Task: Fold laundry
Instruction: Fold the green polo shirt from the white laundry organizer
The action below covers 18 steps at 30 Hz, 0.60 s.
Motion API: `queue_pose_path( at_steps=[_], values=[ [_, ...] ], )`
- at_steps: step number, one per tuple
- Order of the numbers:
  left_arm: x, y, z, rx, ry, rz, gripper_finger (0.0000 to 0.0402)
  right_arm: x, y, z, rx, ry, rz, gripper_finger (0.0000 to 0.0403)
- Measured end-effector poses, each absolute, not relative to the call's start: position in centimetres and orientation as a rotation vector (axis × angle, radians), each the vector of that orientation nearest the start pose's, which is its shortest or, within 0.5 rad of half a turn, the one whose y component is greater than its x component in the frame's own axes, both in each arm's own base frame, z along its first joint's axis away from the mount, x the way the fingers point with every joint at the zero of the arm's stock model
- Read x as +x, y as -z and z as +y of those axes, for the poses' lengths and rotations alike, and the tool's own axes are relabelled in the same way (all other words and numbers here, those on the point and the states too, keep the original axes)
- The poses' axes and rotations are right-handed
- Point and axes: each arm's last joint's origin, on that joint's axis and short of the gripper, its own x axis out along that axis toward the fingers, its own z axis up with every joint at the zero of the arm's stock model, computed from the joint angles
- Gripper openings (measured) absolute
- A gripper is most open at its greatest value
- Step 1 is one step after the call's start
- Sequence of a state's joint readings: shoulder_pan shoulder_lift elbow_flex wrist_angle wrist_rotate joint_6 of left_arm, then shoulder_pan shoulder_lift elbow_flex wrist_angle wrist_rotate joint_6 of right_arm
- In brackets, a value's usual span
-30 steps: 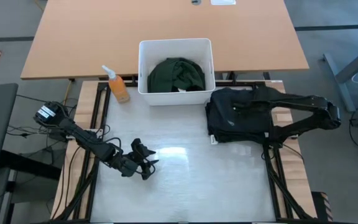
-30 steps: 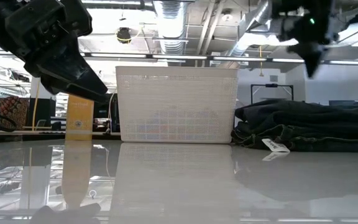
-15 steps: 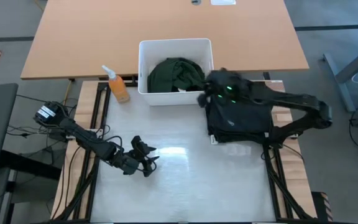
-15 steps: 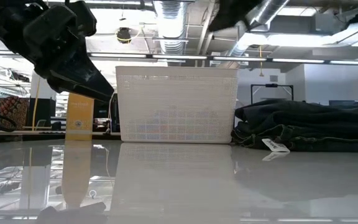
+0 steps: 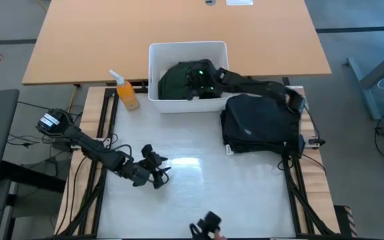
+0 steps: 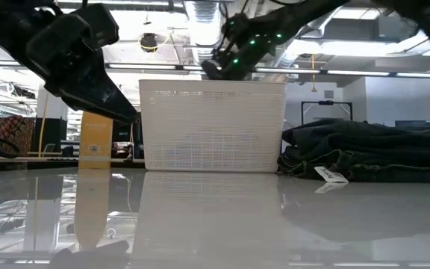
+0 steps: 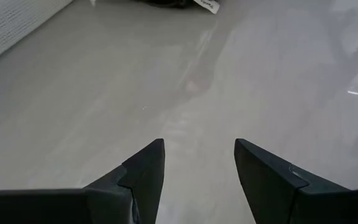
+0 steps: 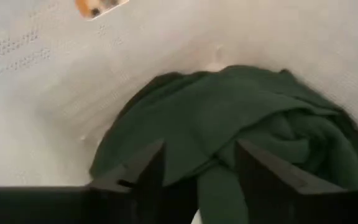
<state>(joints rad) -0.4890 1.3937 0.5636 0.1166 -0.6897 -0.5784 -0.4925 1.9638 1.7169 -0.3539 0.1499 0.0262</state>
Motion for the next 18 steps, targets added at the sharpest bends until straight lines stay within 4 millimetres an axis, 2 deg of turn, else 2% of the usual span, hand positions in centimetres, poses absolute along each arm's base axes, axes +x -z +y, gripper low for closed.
queue_pose_path(
  at_steps=[4,7,10,12,15,18],
  values=[
    [23.2,-16.4,-9.8,-0.138,-0.358,0.518,0.0185,41.3,-27.4,-23.6,0.149,0.574,0.754,0.0273],
    [23.3,-16.3,-9.5,-0.115,-0.364,0.527,0.0185,42.4,-25.6,-25.0,0.158,0.605,0.85,0.0291],
    [23.3,-16.3,-9.2,-0.107,-0.366,0.539,0.0185,43.1,-25.6,-26.6,0.182,0.634,0.845,0.0294],
    [23.4,-16.2,-9.1,-0.105,-0.367,0.549,0.0185,43.4,-24.7,-28.0,0.215,0.659,0.864,0.0294],
    [23.2,-15.9,-8.9,-0.11,-0.362,0.556,0.0185,43.6,-22.3,-29.7,0.256,0.678,0.945,0.0289],
    [22.8,-15.3,-8.7,-0.11,-0.363,0.575,0.0185,43.3,-21.7,-30.4,0.27,0.678,0.973,0.0271]
  ],
)
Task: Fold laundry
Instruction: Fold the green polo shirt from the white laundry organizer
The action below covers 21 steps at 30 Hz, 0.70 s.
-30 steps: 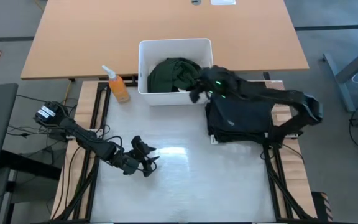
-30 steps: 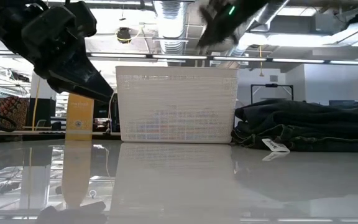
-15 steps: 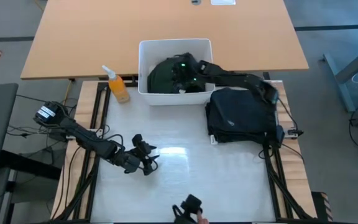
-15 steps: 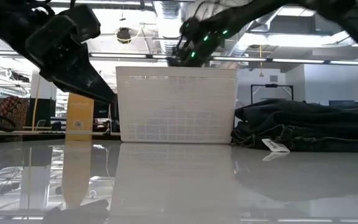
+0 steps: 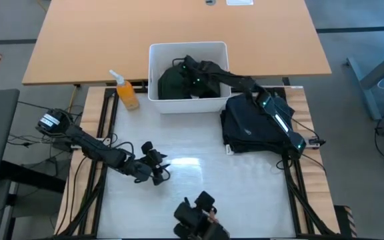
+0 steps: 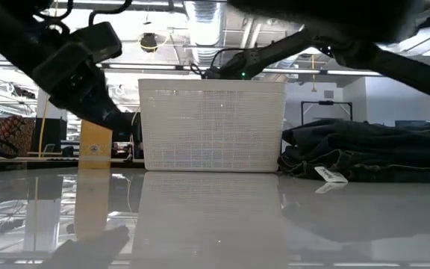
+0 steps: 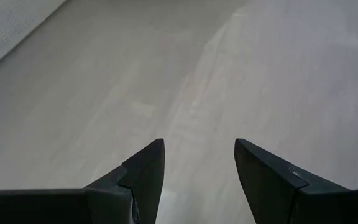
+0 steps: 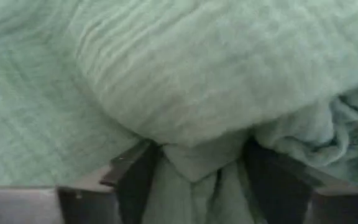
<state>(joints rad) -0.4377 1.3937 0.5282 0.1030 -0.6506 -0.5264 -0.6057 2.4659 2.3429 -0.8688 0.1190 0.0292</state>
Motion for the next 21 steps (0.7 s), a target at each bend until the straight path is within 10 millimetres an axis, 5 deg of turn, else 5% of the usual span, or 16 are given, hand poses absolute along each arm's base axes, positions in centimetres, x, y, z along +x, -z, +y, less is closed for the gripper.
queue_pose_path(
  at_steps=[3,6,8,10,16,21],
  values=[
    [22.5,-14.8,-8.6,-0.109,-0.367,0.581,0.0185,42.6,-20.9,-30.8,0.316,0.639,1.027,0.0222],
    [22.5,-14.8,-8.5,-0.089,-0.366,0.573,0.0185,42.1,-20.9,-30.8,0.357,0.582,1.051,0.0131],
    [22.5,-14.8,-8.5,-0.069,-0.359,0.571,0.0185,41.9,-21.9,-30.6,0.366,0.558,1.031,0.0056],
    [22.6,-14.9,-8.5,-0.067,-0.354,0.562,0.0185,41.9,-23.6,-30.1,0.348,0.552,0.99,0.0024],
    [22.7,-15.0,-8.6,-0.074,-0.35,0.557,0.0185,40.2,-33.6,-27.3,0.24,0.545,0.724,0.003],
    [22.6,-15.0,-8.6,-0.074,-0.346,0.561,0.0185,36.9,-43.5,-22.1,0.089,0.491,0.468,0.0023]
  ],
)
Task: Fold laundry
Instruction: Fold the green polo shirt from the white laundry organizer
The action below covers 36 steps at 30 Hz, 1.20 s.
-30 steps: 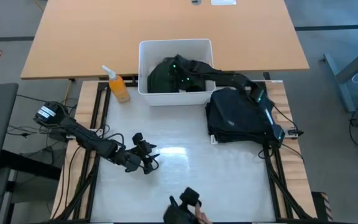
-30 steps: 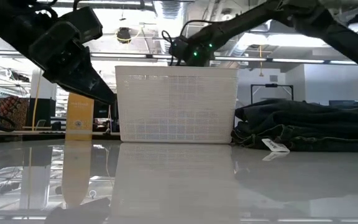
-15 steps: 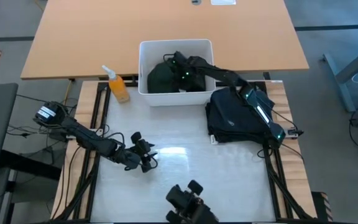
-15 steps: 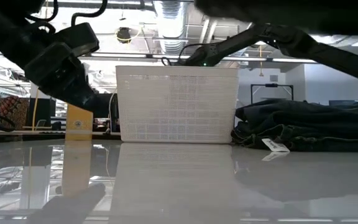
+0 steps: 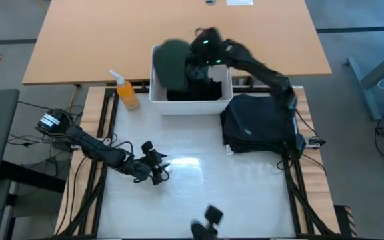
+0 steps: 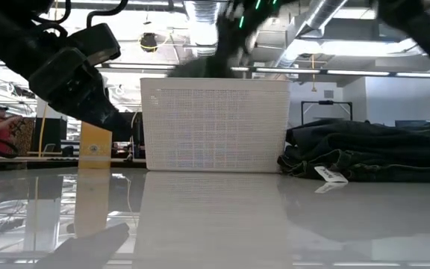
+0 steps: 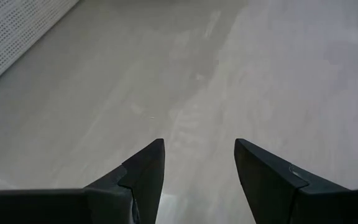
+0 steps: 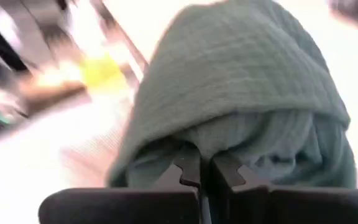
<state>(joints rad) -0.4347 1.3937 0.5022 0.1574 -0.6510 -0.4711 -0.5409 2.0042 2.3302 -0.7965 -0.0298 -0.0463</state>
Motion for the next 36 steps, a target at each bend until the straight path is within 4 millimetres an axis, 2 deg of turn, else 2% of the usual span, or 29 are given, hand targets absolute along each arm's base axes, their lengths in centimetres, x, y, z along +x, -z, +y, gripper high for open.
queue_pose_path(
  at_steps=[4,8,12,14,16,19,22,26,29,33,36],
  values=[
    [22.6,-15.0,-8.6,-0.07,-0.344,0.562,0.0185,32.6,-51.2,-15.6,-0.006,0.381,0.218,0.0023],
    [22.7,-15.0,-8.6,-0.06,-0.34,0.561,0.0185,27.9,-56.7,-9.1,-0.061,0.26,0.007,0.0023],
    [22.8,-15.2,-8.7,-0.067,-0.332,0.539,0.0185,23.2,-59.7,-3.4,-0.077,0.093,-0.126,0.0025],
    [22.9,-15.2,-8.7,-0.075,-0.32,0.538,0.0185,21.4,-60.2,-1.2,-0.08,0.005,-0.131,0.0025],
    [22.9,-15.3,-8.8,-0.098,-0.308,0.534,0.0185,20.3,-59.8,0.7,-0.094,-0.089,-0.074,0.0025],
    [22.9,-15.2,-8.9,-0.146,-0.296,0.539,0.0185,19.7,-57.9,3.0,-0.132,-0.216,0.124,0.0026],
    [22.8,-15.2,-9.2,-0.197,-0.291,0.537,0.0185,20.8,-54.6,5.4,-0.137,-0.314,0.421,0.0026],
    [22.4,-15.2,-10.0,-0.259,-0.277,0.532,0.0185,25.0,-49.3,9.6,-0.174,-0.286,0.7,0.0025],
    [22.0,-15.2,-10.9,-0.3,-0.255,0.531,0.0185,28.5,-44.0,12.4,-0.296,-0.207,0.852,0.0025],
    [21.2,-15.2,-12.4,-0.347,-0.204,0.535,0.0185,30.5,-38.8,14.4,-0.29,-0.101,0.9,0.0026],
    [20.3,-15.2,-13.8,-0.375,-0.149,0.55,0.0185,32.5,-33.3,15.8,-0.176,-0.047,0.921,0.0033]
  ],
)
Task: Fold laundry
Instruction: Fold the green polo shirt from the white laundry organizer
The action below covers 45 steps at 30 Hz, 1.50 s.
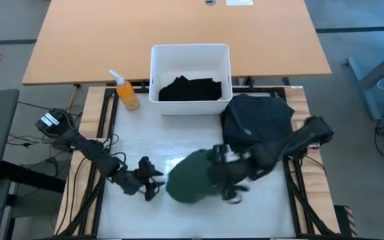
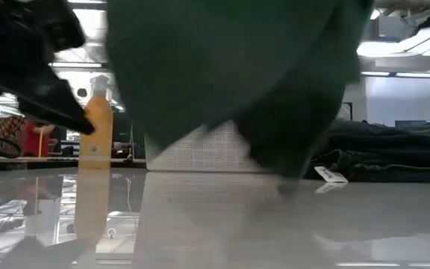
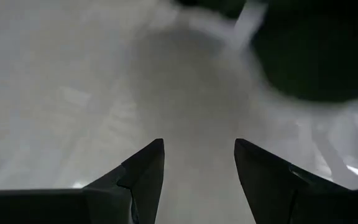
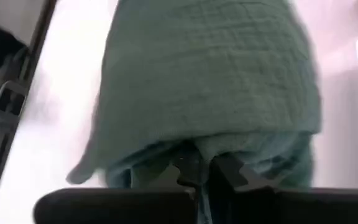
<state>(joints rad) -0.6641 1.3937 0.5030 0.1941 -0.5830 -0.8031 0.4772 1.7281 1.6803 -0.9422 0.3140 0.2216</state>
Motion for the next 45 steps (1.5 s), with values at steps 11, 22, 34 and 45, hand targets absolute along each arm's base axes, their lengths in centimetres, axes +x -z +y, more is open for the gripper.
queue_pose_path(
  at_steps=[11,22,34,45],
  values=[
    [18.6,-15.4,-15.8,-0.446,-0.162,0.484,0.0185,33.8,-22.2,20.4,-0.045,-0.128,1.169,0.0109],
    [20.6,-17.5,-15.3,-0.41,-0.136,0.276,0.0185,31.1,-26.0,21.7,0.021,-0.161,1.125,0.0193],
    [27.2,-20.1,-18.7,-0.048,0.125,0.205,0.0185,26.2,-25.6,24.6,-0.097,-0.048,1.143,0.0208],
    [35.8,-23.2,-19.9,0.272,0.217,0.448,0.0185,24.1,-19.5,22.8,-0.203,0.171,1.154,0.02]
  ],
)
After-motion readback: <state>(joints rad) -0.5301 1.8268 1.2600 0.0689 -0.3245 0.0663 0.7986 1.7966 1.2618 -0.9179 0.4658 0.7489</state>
